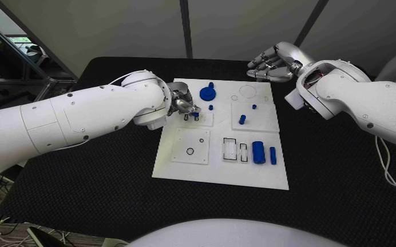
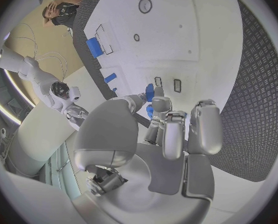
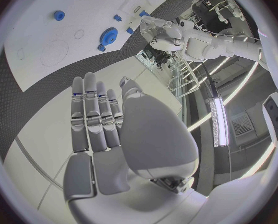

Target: Assemble the parts on the task board

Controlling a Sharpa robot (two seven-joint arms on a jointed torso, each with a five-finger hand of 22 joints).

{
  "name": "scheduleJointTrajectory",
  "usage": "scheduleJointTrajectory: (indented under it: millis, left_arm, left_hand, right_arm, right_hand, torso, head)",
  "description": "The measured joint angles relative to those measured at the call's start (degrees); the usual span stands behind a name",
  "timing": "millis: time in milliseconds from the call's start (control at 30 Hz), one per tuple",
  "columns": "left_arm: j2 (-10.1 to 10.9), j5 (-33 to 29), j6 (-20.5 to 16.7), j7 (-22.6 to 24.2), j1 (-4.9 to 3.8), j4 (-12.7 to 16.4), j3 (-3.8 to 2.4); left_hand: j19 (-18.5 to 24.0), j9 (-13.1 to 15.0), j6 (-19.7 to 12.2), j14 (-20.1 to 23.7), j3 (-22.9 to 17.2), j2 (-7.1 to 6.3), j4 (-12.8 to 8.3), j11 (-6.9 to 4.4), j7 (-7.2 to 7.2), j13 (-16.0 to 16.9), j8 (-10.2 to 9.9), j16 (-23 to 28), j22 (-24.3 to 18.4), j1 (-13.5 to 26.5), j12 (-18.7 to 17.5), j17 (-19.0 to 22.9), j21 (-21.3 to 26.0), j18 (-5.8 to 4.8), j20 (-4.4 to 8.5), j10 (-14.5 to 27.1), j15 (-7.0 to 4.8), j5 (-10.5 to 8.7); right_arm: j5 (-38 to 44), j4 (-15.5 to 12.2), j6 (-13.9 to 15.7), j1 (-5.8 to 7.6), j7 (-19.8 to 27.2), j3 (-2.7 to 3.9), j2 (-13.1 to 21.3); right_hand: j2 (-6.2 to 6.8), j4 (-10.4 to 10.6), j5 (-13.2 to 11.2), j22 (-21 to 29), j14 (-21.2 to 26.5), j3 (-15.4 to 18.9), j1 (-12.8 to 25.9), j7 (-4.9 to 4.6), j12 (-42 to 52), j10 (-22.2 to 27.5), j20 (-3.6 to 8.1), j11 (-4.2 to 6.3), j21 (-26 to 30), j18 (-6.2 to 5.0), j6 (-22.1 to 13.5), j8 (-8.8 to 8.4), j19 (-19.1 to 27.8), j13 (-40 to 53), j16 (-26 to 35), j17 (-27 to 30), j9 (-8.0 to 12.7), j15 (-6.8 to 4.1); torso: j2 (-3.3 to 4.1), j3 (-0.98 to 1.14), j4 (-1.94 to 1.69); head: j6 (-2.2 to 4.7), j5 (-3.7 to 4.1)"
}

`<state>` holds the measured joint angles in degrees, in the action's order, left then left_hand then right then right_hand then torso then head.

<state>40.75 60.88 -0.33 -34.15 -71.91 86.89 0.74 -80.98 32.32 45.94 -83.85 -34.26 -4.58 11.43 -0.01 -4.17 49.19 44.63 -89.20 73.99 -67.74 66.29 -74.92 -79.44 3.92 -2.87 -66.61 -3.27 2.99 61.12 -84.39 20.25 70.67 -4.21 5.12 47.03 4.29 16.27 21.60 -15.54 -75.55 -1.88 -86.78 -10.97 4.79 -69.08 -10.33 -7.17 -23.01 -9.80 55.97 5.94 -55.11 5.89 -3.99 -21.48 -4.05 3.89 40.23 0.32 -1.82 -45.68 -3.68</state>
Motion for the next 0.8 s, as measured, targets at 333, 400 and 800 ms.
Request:
scheduleJointTrajectory:
  millis: [333, 400, 800]
  left_arm:
    - [-0.3, 3.0, 0.0, -1.0, 0.18, -0.1, 0.06]
    - [-0.4, 3.5, 0.0, -1.1, 0.19, -0.1, 0.06]
    - [-1.8, 5.4, 0.0, -1.6, 0.67, -1.4, 0.07]
  left_hand:
    - [0.0, 0.1, -0.2, 0.0, -0.2, -0.03, 0.1, -0.07, 0.19, 0.2, 0.0, -0.2, 0.2, 0.0, 0.0, 0.0, 0.0, 0.0, 0.0, -0.1, 0.0, -0.21]
    - [0.0, 0.1, -0.2, 0.0, -0.3, -0.23, 0.0, -0.08, 0.19, 0.2, 0.0, -0.2, 0.2, 0.4, 0.0, 0.0, 0.0, 0.0, 0.0, -0.1, 0.0, -0.21]
    - [0.0, 0.2, -0.2, 0.0, -0.4, -0.23, -0.1, -0.08, 0.18, 0.4, 0.0, -0.2, 0.4, 0.4, 0.3, 0.0, 0.0, 0.0, 0.0, -0.1, 0.0, -0.22]
  right_arm:
    - [0.0, -0.1, 0.0, -0.01, 0.1, 0.0, -0.1]
    - [0.0, -0.1, 0.0, -0.01, 0.1, 0.0, -0.1]
    - [0.0, -0.1, -0.1, -0.01, 0.2, 0.0, -0.3]
  right_hand:
    - [0.0, 0.2, 0.3, 0.1, 0.0, -0.2, 0.0, 0.0, 0.0, 0.0, 0.0, 0.0, 0.0, 0.0, 0.0, 0.0, 0.0, 0.0, 0.0, 0.0, 0.0, 0.0]
    - [0.0, 0.2, 0.3, 0.1, 0.0, -0.2, 0.0, 0.0, 0.0, 0.0, 0.0, 0.0, 0.0, 0.0, 0.0, 0.0, 0.0, 0.0, 0.0, 0.0, 0.0, 0.0]
    - [0.0, 0.2, 0.3, 0.1, 0.0, -0.2, 0.0, 0.0, 0.0, 0.0, 0.0, 0.0, 0.0, 0.0, 0.0, 0.0, 0.0, 0.0, 0.0, 0.1, 0.0, 0.0]
  torso:
    - [0.09, -0.02, 0.0]
    - [0.12, -0.03, 0.0]
    - [0.13, -0.03, 0.02]
  head:
    - [-0.05, 0.13]
    - [-0.1, 0.14]
    - [-0.4, 0.07]
